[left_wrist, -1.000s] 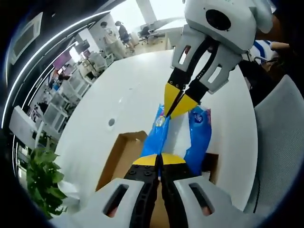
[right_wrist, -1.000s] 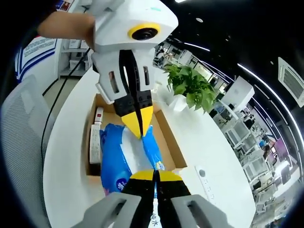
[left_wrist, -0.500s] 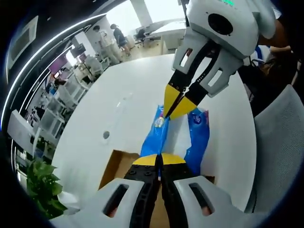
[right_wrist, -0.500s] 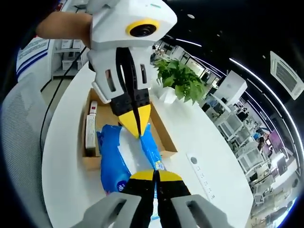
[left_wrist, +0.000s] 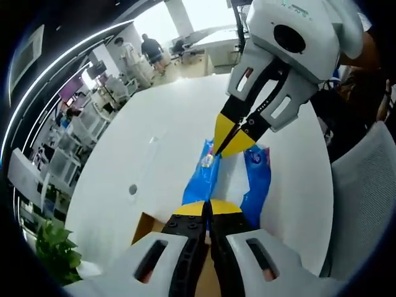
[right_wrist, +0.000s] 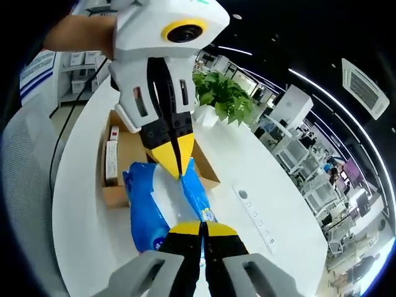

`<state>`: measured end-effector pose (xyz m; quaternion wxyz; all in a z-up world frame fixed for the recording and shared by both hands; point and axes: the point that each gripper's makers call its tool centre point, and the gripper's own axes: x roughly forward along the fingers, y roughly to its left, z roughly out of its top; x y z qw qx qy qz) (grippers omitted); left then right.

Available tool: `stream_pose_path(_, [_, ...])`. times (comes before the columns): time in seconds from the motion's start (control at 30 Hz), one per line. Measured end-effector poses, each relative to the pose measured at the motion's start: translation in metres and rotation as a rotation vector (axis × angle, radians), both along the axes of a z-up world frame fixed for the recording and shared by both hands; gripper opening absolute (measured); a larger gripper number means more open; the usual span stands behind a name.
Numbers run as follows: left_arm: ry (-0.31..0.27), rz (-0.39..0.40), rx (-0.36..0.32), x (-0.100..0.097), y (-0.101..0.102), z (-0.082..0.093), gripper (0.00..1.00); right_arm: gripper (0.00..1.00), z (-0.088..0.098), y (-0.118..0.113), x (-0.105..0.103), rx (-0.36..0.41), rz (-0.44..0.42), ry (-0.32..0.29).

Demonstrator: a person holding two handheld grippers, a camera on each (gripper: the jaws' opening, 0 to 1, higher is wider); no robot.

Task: Operate the shoe box by opening the lid, removing the specified soft item, and placing it in the target area until the item is outside and the box remains undamaged.

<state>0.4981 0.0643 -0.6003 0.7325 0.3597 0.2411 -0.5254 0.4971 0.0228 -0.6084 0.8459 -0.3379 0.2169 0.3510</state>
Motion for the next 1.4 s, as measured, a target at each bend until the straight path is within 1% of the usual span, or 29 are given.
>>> stream_pose_path(0.17, [0.008,-0.018,-0.006,-0.002,-0.017,-0.002,0.0,0.0,-0.001,-0.017,0.0,0.001,-0.03,0.0])
stream_pose_path(0.5, [0.017,-0.043,-0.014,-0.004,-0.044,-0.006,0.0,0.0,-0.004,-0.045,-0.001,-0.022,-0.08,-0.006])
stream_pose_path(0.77, [0.032,-0.059,-0.025,-0.005,-0.069,-0.011,0.0,0.0,-0.009,-0.069,0.001,-0.02,-0.137,-0.005])
stream_pose_path(0.97, [0.031,-0.072,-0.03,-0.005,-0.082,-0.015,0.0,0.0,-0.013,-0.083,-0.002,-0.022,-0.176,-0.004])
stream_pose_path(1.4, [0.06,-0.117,-0.03,-0.011,-0.118,-0.036,0.0,0.0,-0.028,-0.116,-0.009,-0.064,-0.236,0.004])
